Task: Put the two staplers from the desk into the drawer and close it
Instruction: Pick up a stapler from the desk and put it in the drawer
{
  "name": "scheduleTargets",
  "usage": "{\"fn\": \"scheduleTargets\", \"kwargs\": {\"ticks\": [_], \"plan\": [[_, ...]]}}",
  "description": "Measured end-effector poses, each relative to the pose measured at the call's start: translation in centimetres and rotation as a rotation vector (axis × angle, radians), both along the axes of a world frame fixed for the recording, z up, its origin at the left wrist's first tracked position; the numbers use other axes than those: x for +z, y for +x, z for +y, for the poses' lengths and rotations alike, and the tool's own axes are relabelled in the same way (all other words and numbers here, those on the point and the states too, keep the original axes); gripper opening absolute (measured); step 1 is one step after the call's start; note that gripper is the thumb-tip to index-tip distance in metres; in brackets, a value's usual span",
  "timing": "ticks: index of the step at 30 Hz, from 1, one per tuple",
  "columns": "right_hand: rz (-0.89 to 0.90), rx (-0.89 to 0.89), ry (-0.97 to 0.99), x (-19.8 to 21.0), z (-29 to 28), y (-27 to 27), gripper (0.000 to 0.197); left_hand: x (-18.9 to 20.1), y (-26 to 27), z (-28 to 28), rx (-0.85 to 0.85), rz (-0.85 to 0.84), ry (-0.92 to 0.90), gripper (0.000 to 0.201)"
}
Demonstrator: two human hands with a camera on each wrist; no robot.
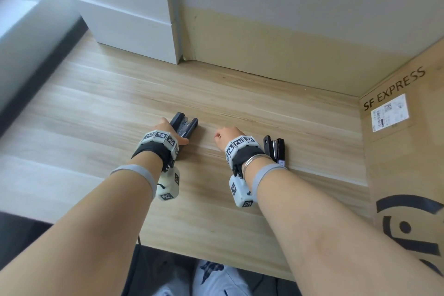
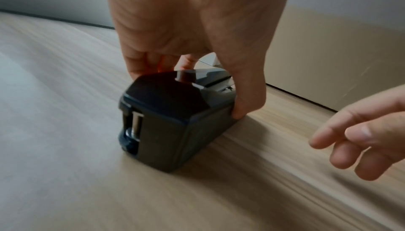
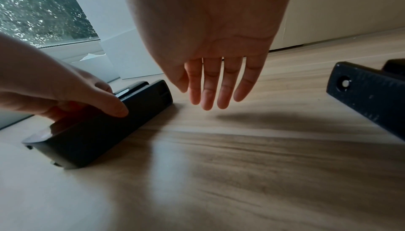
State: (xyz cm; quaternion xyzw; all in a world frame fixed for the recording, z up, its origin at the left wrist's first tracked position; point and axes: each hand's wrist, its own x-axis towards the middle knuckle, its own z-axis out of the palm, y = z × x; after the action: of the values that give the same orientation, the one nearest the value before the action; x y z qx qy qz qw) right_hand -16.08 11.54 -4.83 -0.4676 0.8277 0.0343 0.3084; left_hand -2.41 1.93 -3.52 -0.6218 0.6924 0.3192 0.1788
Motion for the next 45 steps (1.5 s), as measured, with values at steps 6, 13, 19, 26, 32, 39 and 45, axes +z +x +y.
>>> {"fn": "scheduleTargets", "kwargs": {"ticks": [6,13,19,26,32,39,45], "plan": [[-0.020,0.027,0.033,-0.3,-0.3,0.3,0.034,0.3,-0.2,0.4,-0.044,0.011,-0.012,0.088],[-0.042,0.009,0.028,-0.6,-0.1,2.3,0.034,0.5,0.8,0.8,-0.007,0.157,-0.003,0.073],[-0.005,0.019,0.043,-0.3,0.1,5.3,0.033,1.0,5.1,0.8,-0.019,0.259,-0.074,0.051],[0.044,0.096,0.016,0.9,-1.5,13.2,0.035,3.5,14.9,-0.1,0.054,0.277,-0.167,0.058],[0.062,0.182,-0.076,0.9,-3.5,21.7,0.039,4.0,25.7,-0.3,0.147,0.242,-0.262,0.053],[0.116,0.264,-0.138,-0.8,-3.5,29.5,0.039,2.4,37.3,2.1,0.329,0.177,-0.338,0.043],[0.177,0.232,-0.255,-2.8,-3.4,33.6,0.036,-1.6,43.6,4.4,0.408,0.129,-0.269,0.041]]}}
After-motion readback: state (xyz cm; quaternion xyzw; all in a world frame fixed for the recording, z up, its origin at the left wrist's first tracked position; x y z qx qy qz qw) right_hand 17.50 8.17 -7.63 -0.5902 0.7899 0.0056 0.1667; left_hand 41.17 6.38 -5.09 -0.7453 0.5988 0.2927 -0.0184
